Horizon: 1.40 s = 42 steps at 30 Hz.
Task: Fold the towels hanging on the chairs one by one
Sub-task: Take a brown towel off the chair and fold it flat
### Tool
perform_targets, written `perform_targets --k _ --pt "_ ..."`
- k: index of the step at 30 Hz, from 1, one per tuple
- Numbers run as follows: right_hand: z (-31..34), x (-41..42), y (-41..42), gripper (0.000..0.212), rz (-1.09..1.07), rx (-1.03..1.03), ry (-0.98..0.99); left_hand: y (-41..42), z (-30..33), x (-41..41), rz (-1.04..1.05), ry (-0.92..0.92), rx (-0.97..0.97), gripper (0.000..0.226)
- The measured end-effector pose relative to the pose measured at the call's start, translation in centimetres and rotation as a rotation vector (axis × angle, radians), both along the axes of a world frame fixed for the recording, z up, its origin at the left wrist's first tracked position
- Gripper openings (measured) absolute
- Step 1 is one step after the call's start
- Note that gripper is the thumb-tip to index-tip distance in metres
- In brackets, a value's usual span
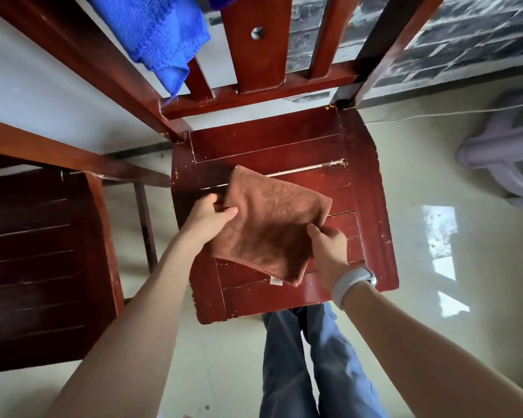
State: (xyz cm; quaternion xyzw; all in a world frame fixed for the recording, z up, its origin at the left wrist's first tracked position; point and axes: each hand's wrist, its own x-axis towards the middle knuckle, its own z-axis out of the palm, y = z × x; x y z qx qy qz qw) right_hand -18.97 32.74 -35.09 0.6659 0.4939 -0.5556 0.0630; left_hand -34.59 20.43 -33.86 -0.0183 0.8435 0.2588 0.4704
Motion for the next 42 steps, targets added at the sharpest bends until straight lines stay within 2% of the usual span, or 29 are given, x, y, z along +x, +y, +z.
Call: perform_targets --k 3,7,13,16,21,29,36,42 --pt "1.3 1.0 0.0 0.016 0.058 0.067 0.088 0.3 2.3 0.5 0.059 -0.107 0.128 0.026" --pt "4.9 3.3 1.2 0.023 0.11 0.15 0.145 0.4 6.5 3.4 0.099 -0.046 0.218 0.021" --pt "13.1 9.5 3.8 0.029 0.211 0.287 0.224 2.0 13.5 10.3 -0.013 0.121 0.213 0.049" --pt "16.6 13.4 5.7 0.027 0.122 0.334 0.254 4.7 17.0 14.1 -0.134 0.238 0.261 0.049" --pt "21.7 21.7 10.2 0.024 -0.063 0.419 0.275 12.3 22.7 20.5 -0.318 0.27 0.337 0.046" --pt "28.9 41.3 21.8 0.027 -0.35 0.484 0.262 29.6 28.8 37.3 -0.594 0.322 0.509 0.041" --pt "33.2 58.9 28.4 0.028 -0.598 0.605 0.147 41.9 32.2 54.5 -0.779 0.209 0.633 0.041" --pt "34.7 69.7 33.7 0.03 -0.81 0.699 0.054 52.4 33.2 65.9 -1.011 0.097 0.701 0.042"
